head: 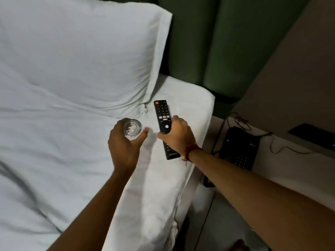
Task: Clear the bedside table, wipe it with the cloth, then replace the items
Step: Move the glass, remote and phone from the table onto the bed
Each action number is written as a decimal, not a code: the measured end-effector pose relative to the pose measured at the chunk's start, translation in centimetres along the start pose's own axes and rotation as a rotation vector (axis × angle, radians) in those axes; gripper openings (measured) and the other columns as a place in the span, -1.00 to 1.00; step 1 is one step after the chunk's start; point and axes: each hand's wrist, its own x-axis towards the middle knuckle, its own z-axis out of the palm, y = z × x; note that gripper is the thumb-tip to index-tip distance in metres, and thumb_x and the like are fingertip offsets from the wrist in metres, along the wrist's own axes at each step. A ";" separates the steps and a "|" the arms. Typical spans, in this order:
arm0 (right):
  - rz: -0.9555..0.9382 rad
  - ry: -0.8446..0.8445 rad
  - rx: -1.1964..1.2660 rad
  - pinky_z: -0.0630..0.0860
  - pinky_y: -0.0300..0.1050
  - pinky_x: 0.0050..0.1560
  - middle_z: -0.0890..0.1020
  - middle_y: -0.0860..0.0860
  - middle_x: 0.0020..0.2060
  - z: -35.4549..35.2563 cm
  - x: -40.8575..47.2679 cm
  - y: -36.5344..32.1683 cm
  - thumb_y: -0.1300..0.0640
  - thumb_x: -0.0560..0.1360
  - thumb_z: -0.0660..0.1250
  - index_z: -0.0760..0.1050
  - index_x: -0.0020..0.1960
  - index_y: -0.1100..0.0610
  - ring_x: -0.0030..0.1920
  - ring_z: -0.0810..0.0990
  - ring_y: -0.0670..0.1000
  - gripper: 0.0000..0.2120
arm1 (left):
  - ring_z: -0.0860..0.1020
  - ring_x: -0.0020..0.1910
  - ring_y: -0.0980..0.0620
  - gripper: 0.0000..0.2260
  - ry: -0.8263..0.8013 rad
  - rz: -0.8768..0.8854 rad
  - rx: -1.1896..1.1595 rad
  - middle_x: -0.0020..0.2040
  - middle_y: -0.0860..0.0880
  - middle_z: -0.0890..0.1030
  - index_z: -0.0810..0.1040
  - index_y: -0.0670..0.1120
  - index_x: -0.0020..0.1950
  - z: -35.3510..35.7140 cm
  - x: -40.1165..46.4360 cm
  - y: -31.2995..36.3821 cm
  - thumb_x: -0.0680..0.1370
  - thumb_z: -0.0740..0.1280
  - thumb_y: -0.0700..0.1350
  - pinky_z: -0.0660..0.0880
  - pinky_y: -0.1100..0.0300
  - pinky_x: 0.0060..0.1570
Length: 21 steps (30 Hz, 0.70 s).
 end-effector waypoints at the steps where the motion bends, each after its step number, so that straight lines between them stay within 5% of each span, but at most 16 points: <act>1: -0.014 -0.036 -0.011 0.61 0.01 0.01 0.63 0.12 0.05 1.7 -0.1 -1.4 -0.12 0.34 0.51 0.46 0.15 0.18 0.06 0.63 0.18 -0.45 | 0.62 -0.02 0.10 -0.59 0.011 -0.021 0.023 -0.02 0.17 0.65 0.53 0.12 0.11 -1.2 0.2 -1.3 0.39 0.56 0.24 0.52 0.22 0.00; 10: -0.084 -0.109 -0.187 0.61 0.07 0.03 0.60 0.16 0.12 10.4 -0.4 -4.1 -0.07 0.41 0.48 0.39 0.22 0.22 0.12 0.62 0.22 -0.46 | 0.64 0.04 0.03 -0.64 0.019 -0.138 0.028 0.03 0.13 0.64 0.50 0.13 0.11 -4.9 0.2 -7.0 0.43 0.54 0.16 0.60 -0.10 0.09; 13: -0.147 -0.052 -0.246 0.56 0.09 0.02 0.60 0.16 0.09 10.5 -0.3 -3.2 -0.22 0.47 0.41 0.42 0.17 0.22 0.13 0.57 0.21 -0.45 | 0.58 0.19 0.01 -0.45 0.001 -0.116 0.075 0.20 0.08 0.59 0.46 0.03 0.32 -4.7 0.5 -6.9 0.43 0.53 0.17 0.55 -0.10 0.21; 21: -0.260 0.267 -0.391 0.50 0.12 0.12 0.55 0.19 0.19 3.6 1.8 2.9 -0.12 0.59 0.26 0.43 0.40 0.21 0.16 0.49 0.21 -0.48 | 0.49 0.30 -0.11 -0.48 -0.004 0.376 0.242 0.31 -0.10 0.55 0.47 -0.13 0.38 -0.2 2.0 0.3 0.55 0.43 0.15 0.43 -0.17 0.33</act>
